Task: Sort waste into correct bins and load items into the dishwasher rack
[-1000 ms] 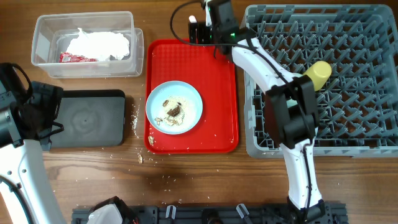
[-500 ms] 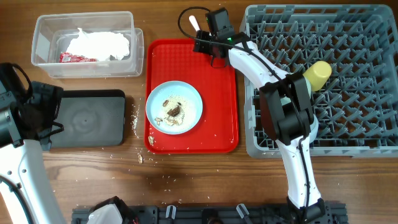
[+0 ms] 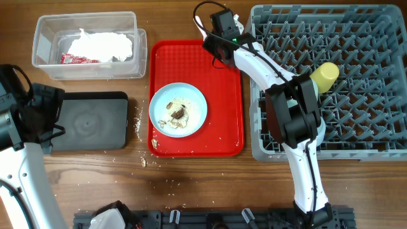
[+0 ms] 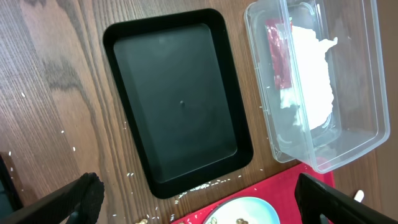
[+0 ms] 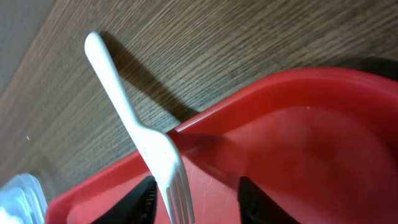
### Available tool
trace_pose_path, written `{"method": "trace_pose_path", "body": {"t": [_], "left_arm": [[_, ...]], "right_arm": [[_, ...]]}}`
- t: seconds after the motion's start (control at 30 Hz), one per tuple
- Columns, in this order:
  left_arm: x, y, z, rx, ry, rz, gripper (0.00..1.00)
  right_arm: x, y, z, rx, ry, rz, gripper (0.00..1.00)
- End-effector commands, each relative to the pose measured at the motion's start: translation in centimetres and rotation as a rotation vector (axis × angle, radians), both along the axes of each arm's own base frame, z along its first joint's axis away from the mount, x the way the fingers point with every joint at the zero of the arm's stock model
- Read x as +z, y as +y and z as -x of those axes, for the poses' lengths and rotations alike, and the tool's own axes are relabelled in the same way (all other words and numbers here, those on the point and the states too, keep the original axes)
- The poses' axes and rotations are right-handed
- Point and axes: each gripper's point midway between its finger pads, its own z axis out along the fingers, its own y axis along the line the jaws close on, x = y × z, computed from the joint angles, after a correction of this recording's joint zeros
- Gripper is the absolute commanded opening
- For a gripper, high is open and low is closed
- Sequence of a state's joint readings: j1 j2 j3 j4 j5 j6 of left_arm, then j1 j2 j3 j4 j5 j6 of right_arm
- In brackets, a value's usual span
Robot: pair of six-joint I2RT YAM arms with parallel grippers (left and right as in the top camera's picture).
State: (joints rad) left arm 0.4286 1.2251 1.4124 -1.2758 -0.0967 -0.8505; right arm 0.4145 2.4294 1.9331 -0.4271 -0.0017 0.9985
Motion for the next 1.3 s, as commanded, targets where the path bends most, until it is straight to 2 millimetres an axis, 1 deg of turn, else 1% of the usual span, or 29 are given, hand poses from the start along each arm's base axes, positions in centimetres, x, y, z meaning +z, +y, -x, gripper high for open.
{"method": "trace_pose_path", "body": {"t": [0.0, 0.07, 0.23, 0.37, 0.4, 0.7, 0.8, 0.83, 0.9, 1.0, 1.03, 1.07, 1.27], "left_arm": [[0.1, 0.3, 0.1, 0.006, 0.001, -0.012, 1.00], [0.1, 0.3, 0.1, 0.006, 0.002, -0.011, 1.00], [0.1, 0.3, 0.1, 0.006, 0.002, -0.011, 1.00], [0.1, 0.3, 0.1, 0.006, 0.001, -0.012, 1.00], [0.1, 0.3, 0.1, 0.006, 0.002, -0.011, 1.00], [0.1, 0.3, 0.1, 0.006, 0.002, -0.011, 1.00], [0.1, 0.3, 0.1, 0.006, 0.002, -0.011, 1.00], [0.1, 0.3, 0.1, 0.006, 0.002, -0.011, 1.00], [0.1, 0.3, 0.1, 0.006, 0.001, -0.012, 1.00], [0.1, 0.3, 0.1, 0.006, 0.002, -0.011, 1.00], [0.1, 0.3, 0.1, 0.006, 0.002, -0.011, 1.00], [0.1, 0.3, 0.1, 0.006, 0.002, -0.011, 1.00], [0.1, 0.3, 0.1, 0.006, 0.002, -0.011, 1.00]], "right_arm": [[-1.2, -0.6, 0.0, -0.080, 0.030, -0.016, 0.40], [-1.2, -0.4, 0.0, -0.085, 0.035, -0.031, 0.37], [-0.9, 0.7, 0.0, -0.095, 0.050, -0.115, 0.36], [-0.8, 0.7, -0.1, -0.119, 0.058, -0.135, 0.35], [-0.8, 0.8, 0.0, -0.116, 0.059, -0.140, 0.33], [-0.9, 0.8, 0.0, -0.117, 0.060, -0.138, 0.26], [-1.8, 0.8, 0.1, -0.118, 0.072, -0.133, 0.23], [-2.3, 0.8, 0.2, -0.116, 0.082, -0.131, 0.21], [-2.7, 0.8, 0.3, -0.112, 0.088, -0.129, 0.18], [-2.5, 0.9, 0.0, -0.112, 0.074, -0.133, 0.14], [-2.5, 0.8, -0.1, -0.113, 0.072, -0.134, 0.11], [-2.5, 0.8, -0.1, -0.114, 0.072, -0.134, 0.06], [-2.1, 0.1, -0.4, -0.075, 0.059, -0.113, 0.05]]}}
